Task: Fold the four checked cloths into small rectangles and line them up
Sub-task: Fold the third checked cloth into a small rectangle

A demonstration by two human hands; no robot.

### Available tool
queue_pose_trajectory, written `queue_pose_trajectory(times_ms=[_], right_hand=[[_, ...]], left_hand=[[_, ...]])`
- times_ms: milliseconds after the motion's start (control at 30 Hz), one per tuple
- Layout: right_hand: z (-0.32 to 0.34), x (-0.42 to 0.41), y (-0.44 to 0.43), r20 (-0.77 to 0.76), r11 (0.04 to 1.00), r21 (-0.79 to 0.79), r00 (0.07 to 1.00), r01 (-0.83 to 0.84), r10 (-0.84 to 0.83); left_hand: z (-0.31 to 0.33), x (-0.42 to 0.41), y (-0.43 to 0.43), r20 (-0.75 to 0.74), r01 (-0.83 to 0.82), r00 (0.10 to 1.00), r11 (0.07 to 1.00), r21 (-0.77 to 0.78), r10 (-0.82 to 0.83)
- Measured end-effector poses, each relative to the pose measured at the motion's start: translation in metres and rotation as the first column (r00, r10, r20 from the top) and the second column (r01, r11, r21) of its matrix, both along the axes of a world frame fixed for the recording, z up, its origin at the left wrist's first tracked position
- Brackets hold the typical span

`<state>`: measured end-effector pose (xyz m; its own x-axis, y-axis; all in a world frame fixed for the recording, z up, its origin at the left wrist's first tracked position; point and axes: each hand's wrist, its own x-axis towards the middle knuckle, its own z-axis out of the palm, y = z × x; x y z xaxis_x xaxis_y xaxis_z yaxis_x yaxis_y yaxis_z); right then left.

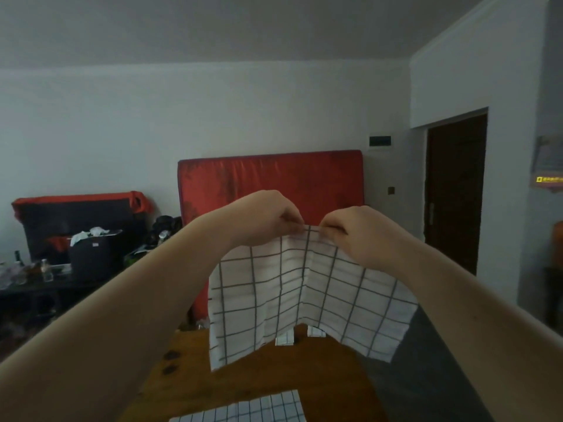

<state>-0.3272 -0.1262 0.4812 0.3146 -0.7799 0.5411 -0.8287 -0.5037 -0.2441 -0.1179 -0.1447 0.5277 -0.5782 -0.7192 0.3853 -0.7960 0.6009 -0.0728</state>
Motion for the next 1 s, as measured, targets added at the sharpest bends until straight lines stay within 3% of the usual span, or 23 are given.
queue_pose_trajectory(times_ms=[133, 300, 500, 800, 933, 1000], right_hand=[[0.002, 0.003, 0.003, -0.022, 1.0, -0.016, 1.0, 0.002, -0.002], [0.0, -0.004, 0.0, -0.042, 0.998, -0.064, 0.999, 0.028, -0.031], [-0.008, -0.031, -0.007, -0.017, 0.997, 0.038, 0.997, 0.07, -0.07], [-0.028, -0.079, -0.013, 0.163, 0.983, 0.064, 0.97, 0.174, -0.182], [-0.036, -0.08, -0.015, 0.233, 0.951, -0.03, 0.927, 0.309, -0.294], [-0.039, -0.066, -0.015, 0.253, 0.951, -0.122, 0.935, 0.285, -0.248]], left_hand=[[-0.009, -0.012, 0.001, -0.079, 0.028, 0.996, 1.0, 0.003, -0.028], [-0.019, -0.018, -0.006, -0.073, 0.016, 0.997, 0.998, -0.056, -0.02], [-0.009, 0.003, -0.011, -0.136, 0.015, 0.991, 1.0, 0.026, -0.012], [-0.008, 0.033, -0.027, -0.16, -0.042, 0.986, 0.996, 0.073, 0.053], [-0.014, 0.035, -0.031, -0.154, -0.053, 0.986, 0.995, 0.079, 0.065], [-0.017, 0.03, -0.03, -0.154, -0.035, 0.987, 0.995, 0.092, 0.049]])
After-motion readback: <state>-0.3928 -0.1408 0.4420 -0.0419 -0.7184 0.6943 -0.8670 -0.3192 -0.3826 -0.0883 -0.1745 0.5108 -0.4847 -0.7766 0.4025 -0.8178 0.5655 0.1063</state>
